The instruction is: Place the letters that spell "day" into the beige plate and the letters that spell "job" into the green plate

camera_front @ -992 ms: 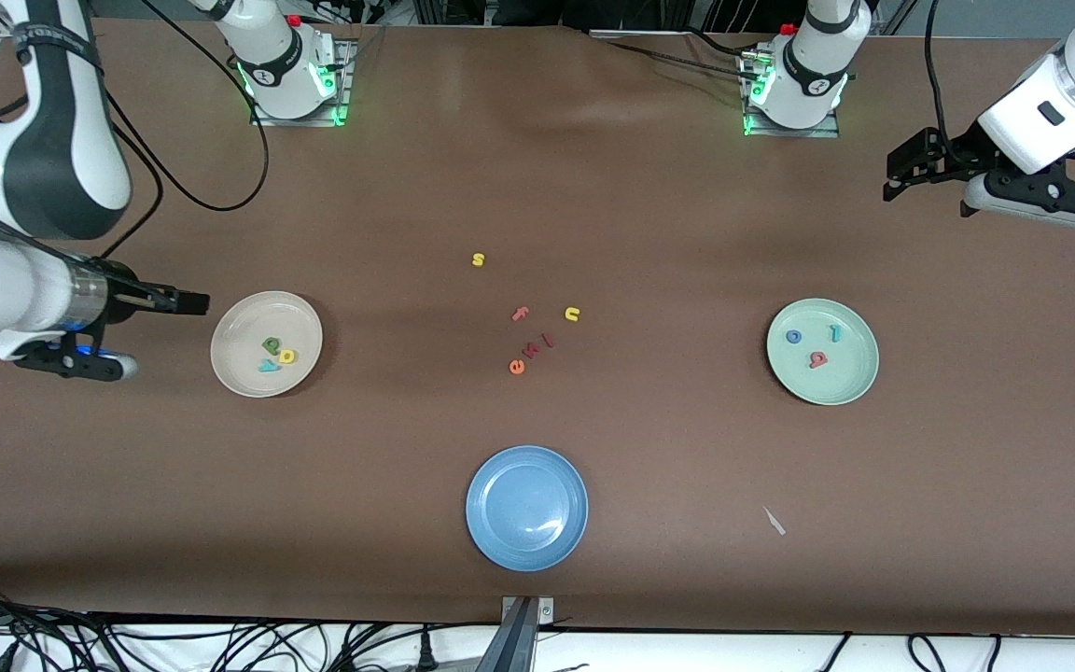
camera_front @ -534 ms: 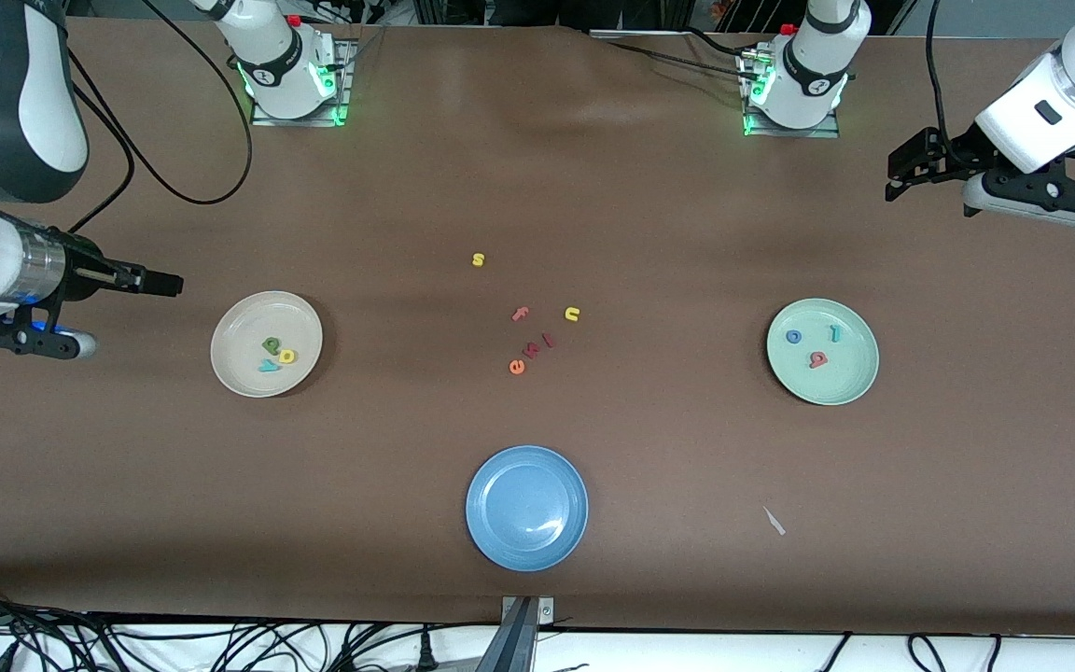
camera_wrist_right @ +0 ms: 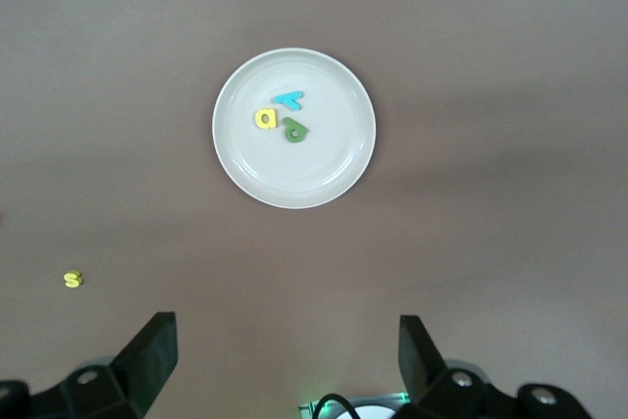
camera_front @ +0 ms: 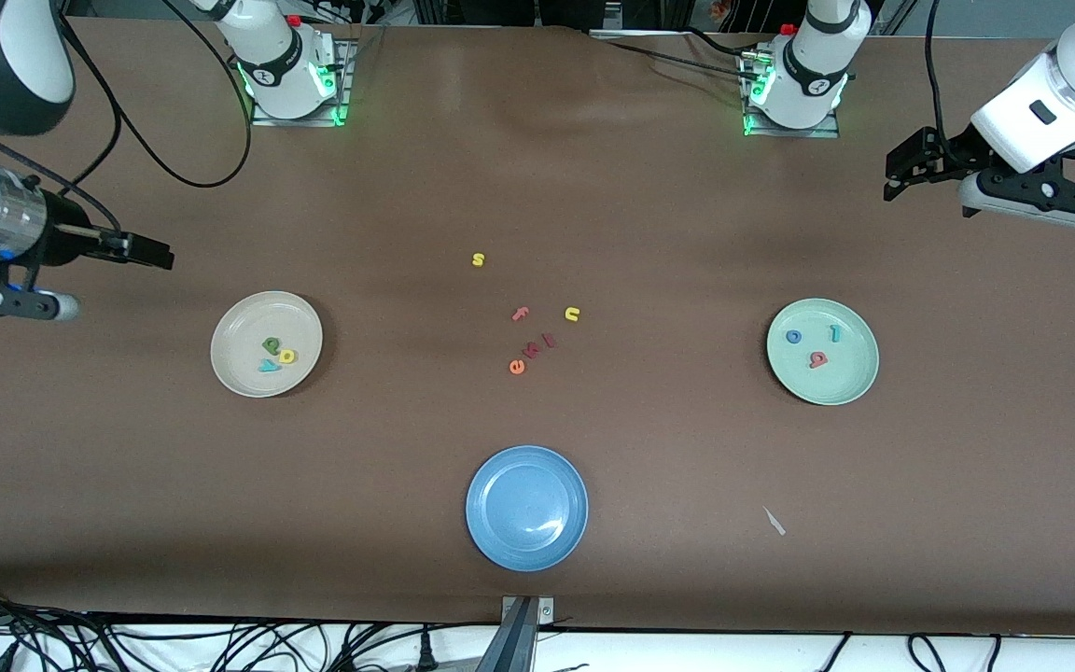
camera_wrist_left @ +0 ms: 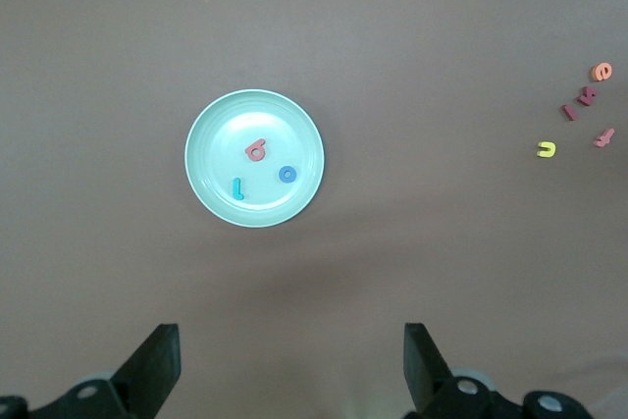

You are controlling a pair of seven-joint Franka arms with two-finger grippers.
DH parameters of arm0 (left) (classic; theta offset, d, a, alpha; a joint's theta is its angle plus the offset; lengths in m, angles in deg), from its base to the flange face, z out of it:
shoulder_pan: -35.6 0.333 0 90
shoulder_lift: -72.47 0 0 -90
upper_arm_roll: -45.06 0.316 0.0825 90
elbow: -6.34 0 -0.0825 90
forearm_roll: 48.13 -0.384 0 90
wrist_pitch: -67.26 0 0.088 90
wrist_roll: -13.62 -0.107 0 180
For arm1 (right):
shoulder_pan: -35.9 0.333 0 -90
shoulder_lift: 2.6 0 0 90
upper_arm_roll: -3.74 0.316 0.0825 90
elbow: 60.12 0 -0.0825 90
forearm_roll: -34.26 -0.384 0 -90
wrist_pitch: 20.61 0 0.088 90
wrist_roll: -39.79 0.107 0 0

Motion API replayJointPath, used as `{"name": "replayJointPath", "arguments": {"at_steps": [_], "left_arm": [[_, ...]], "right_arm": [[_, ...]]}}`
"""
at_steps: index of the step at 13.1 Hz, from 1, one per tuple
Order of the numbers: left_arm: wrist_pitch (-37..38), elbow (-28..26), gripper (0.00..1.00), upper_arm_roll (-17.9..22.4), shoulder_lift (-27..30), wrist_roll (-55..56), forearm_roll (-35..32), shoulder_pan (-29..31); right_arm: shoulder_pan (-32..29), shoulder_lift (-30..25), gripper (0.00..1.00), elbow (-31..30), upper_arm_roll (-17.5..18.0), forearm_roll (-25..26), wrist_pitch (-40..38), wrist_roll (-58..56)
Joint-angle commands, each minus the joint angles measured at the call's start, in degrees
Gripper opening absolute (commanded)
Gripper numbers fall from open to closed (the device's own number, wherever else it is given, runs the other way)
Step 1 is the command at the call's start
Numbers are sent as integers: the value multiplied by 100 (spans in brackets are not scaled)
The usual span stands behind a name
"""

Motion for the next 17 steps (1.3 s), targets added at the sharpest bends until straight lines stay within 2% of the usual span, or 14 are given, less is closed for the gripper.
{"name": "replayJointPath", "arguments": {"at_steps": [1, 5, 9, 12, 14, 17], "left_arm": [[5, 15, 100, -22, 27, -112, -141, -12], [-3, 15, 100, -5, 1, -112, -124, -3], [-12, 15, 100, -22, 1, -95, -124, -21], [-65, 41, 100, -13, -69, -95, -141, -21], [-56, 41, 100, -13, -70, -95, -132, -3], [-56, 41, 100, -13, -70, -95, -141, -3]], "right_arm": [[-141, -403, 100, -248, 91, -61, 212, -70], [-141, -464, 100, -213, 47, -34, 230, -157], [-123, -438, 100, -204, -14, 10, 318, -1079], [-114, -455, 100, -186, -32, 53, 397, -1186], [-45, -429, 100, -133, -32, 561, 310, -1160], [9, -447, 100, -107, -32, 599, 336, -1186]]}}
